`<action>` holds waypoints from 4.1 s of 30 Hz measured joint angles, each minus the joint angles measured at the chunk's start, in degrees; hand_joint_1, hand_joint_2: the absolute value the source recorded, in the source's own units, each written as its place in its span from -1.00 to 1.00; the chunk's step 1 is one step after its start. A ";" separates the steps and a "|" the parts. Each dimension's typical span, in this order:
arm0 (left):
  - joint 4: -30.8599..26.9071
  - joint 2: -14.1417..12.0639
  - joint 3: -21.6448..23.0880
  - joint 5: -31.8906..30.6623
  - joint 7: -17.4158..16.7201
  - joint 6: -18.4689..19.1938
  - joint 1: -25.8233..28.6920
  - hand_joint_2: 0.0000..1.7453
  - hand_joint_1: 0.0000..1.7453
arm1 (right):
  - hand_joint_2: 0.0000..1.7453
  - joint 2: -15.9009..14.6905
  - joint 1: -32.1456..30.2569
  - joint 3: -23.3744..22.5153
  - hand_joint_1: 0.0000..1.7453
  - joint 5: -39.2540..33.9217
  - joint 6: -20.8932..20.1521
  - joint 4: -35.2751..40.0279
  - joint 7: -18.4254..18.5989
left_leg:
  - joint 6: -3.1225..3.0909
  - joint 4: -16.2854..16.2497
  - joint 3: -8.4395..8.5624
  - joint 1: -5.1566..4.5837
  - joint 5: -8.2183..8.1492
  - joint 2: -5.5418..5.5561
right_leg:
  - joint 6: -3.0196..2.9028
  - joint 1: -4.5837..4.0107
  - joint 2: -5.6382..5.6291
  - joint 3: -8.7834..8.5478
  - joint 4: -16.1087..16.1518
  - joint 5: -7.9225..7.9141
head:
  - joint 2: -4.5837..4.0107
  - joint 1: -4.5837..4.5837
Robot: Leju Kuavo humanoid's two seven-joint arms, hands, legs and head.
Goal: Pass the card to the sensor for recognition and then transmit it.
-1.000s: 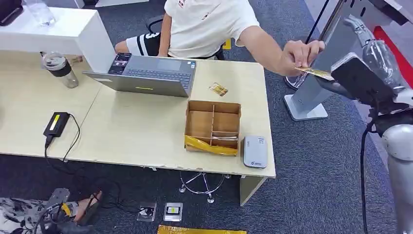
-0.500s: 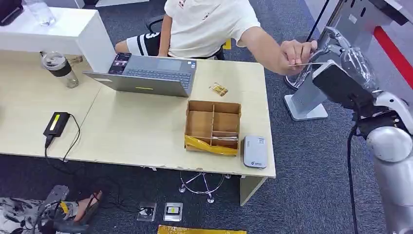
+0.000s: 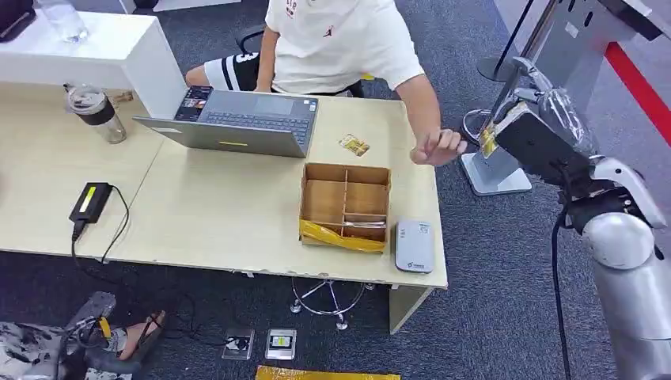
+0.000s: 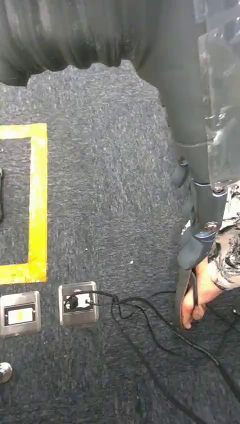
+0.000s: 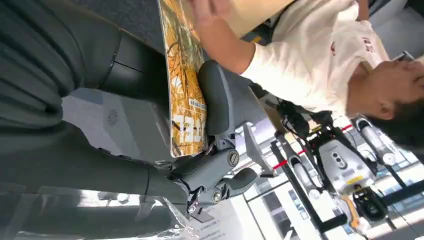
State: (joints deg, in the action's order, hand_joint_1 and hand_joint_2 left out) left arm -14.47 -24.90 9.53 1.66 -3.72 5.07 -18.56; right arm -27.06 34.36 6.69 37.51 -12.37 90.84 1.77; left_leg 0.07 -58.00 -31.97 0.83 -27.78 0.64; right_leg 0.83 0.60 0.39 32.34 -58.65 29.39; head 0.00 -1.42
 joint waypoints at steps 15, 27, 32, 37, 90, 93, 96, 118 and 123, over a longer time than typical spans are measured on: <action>0.02 -0.83 0.00 -1.18 -1.42 0.48 0.04 1.00 -1.00 | 1.00 -0.02 -5.86 -3.61 1.00 -2.51 7.04 -5.12 -4.62 | 0.01 0.00 -0.03 0.02 -0.01 -0.12 | 0.00 -0.02 -0.09 0.03 0.00 0.00 | 0.00 -0.02; 0.02 -0.94 -0.17 -2.19 -2.14 1.38 0.77 1.00 -1.00 | 1.00 0.33 -6.67 -5.40 1.00 -4.13 16.79 -29.85 -11.59 | 0.01 0.00 -0.08 0.04 -0.01 -0.12 | -0.01 -0.05 -0.07 0.06 0.00 0.00 | 0.00 -0.02; 0.00 -0.94 -0.20 -2.75 -2.75 1.84 0.71 1.00 -1.00 | 1.00 1.11 -6.56 -4.77 1.00 -4.28 17.03 -39.23 -12.39 | 0.01 0.00 -0.10 0.04 -0.01 -0.12 | -0.01 -0.04 -0.09 0.10 0.00 -0.01 | 0.00 0.00; -0.26 -0.79 -0.20 -3.45 -3.17 2.05 0.57 1.00 -1.00 | 1.00 2.01 -6.48 -4.11 1.00 -4.44 17.05 -45.06 -12.79 | 0.01 0.00 -0.10 0.04 -0.01 -0.12 | -0.01 -0.04 -0.10 0.12 0.00 -0.01 | 0.00 0.00; -0.39 4.13 -0.26 -5.90 -1.60 -0.79 0.86 1.00 -1.00 | 1.00 10.38 -5.80 6.10 1.00 -5.57 8.87 -18.42 -4.24 | 0.07 0.00 -0.11 0.09 0.03 -0.17 | 0.00 -0.08 -0.19 0.12 -0.05 -0.04 | 0.00 0.00; -0.42 4.31 -0.26 -5.94 -1.88 -0.87 0.63 1.00 -1.00 | 1.00 12.08 -5.87 7.52 1.00 -5.38 9.88 -20.00 -3.74 | 0.07 0.00 -0.11 0.08 0.03 -0.15 | 0.00 -0.08 -0.12 0.11 -0.05 -0.04 | 0.00 -0.02; -0.39 4.31 -0.26 -5.90 -2.12 -0.98 0.67 1.00 -1.00 | 1.00 13.47 -5.86 8.44 1.00 -4.48 11.46 -22.23 -2.84 | 0.07 0.00 -0.13 0.08 0.03 -0.14 | 0.00 -0.08 -0.12 0.11 -0.05 -0.04 | 0.00 -0.02; -0.42 4.59 -0.57 -7.26 -3.17 -1.25 0.62 1.00 -1.00 | 1.00 16.74 -5.31 10.97 1.00 -1.77 16.63 -30.71 2.23 | 0.09 0.00 -0.11 0.08 0.04 -0.15 | 0.00 -0.07 -0.16 0.14 -0.04 -0.04 | 0.00 -0.02; -0.42 4.74 -0.57 -7.54 -3.34 -1.27 0.57 1.00 -1.00 | 1.00 16.76 -5.33 11.15 1.00 -0.52 17.49 -31.39 3.78 | 0.09 0.00 -0.10 0.08 0.04 -0.16 | -0.01 -0.08 -0.18 0.16 -0.04 -0.05 | 0.00 0.00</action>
State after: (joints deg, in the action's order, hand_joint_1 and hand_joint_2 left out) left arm -14.88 -20.15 8.96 -5.88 -7.06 3.80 -17.99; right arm -10.29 29.03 17.84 36.98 5.12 59.45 5.55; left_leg 0.16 -58.00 -32.07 0.91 -27.74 0.48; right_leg 0.81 0.52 0.22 32.50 -58.69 29.34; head 0.00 -1.42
